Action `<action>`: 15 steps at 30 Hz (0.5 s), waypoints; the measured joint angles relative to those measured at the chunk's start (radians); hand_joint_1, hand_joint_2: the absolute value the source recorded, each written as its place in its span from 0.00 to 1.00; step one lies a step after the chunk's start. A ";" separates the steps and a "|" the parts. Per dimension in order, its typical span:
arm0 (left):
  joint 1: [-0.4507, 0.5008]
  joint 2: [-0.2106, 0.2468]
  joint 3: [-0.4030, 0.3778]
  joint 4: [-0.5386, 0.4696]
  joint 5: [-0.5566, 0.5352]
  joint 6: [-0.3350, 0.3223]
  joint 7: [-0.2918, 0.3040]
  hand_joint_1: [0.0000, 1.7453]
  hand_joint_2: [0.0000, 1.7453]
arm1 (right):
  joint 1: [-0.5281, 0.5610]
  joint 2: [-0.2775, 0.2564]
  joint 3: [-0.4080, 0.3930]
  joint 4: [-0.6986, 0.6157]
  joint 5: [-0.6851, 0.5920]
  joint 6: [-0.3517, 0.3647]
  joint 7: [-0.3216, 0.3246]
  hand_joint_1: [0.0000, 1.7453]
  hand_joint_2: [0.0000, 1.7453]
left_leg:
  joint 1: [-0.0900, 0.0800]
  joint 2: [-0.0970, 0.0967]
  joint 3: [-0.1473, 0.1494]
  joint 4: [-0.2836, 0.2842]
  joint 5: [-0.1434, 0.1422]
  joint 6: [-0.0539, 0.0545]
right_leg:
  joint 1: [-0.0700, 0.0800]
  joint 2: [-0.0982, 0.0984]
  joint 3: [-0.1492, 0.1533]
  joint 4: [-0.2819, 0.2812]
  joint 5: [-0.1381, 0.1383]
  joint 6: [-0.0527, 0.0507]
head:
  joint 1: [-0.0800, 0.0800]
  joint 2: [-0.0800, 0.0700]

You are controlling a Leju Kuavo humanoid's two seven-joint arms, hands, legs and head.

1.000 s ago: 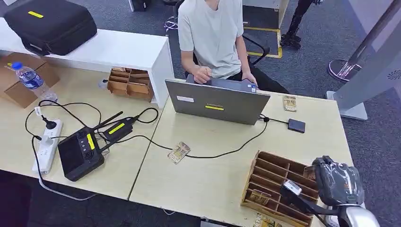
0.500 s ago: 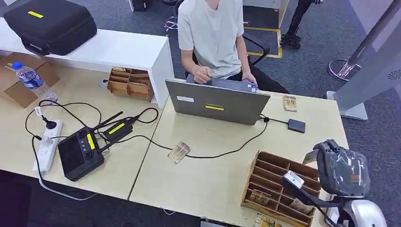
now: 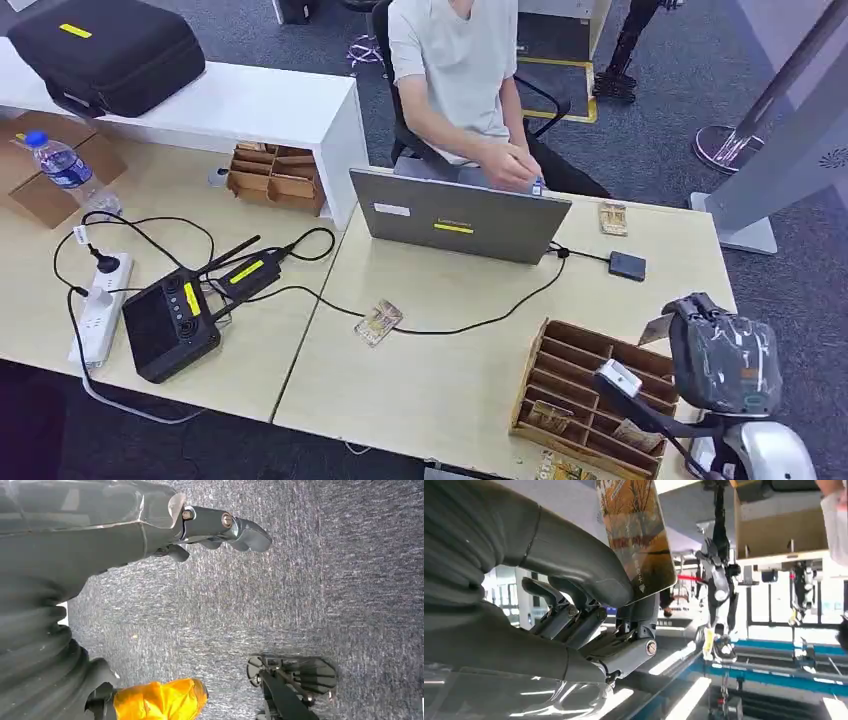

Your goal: Pass the card to the sensor for recognition and then transmit it.

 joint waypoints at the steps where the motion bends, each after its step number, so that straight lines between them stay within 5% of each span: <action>1: 0.000 0.000 0.000 0.000 -0.002 0.000 0.000 0.00 1.00 | -0.002 0.003 0.000 -0.004 0.008 -0.013 -0.001 1.00 1.00 | 0.000 0.000 0.000 0.000 0.000 0.000 | 0.000 0.000 0.000 0.000 0.000 0.000 | 0.000 0.000; 7: -0.001 -0.012 -0.005 0.000 -0.037 0.001 0.004 0.00 1.00 | -0.089 0.033 0.009 0.006 0.094 -0.060 0.008 1.00 1.00 | 0.000 0.002 0.000 0.000 0.001 -0.001 | 0.000 0.002 0.000 0.001 0.001 0.000 | 0.000 0.000; 15: -0.012 -0.019 -0.054 0.000 -0.096 -0.049 -0.031 0.00 1.00 | -0.533 0.073 0.105 0.314 0.181 -0.027 0.085 1.00 1.00 | 0.000 0.004 -0.002 0.000 0.008 -0.004 | 0.000 0.005 -0.004 0.001 0.008 -0.002 | 0.000 0.000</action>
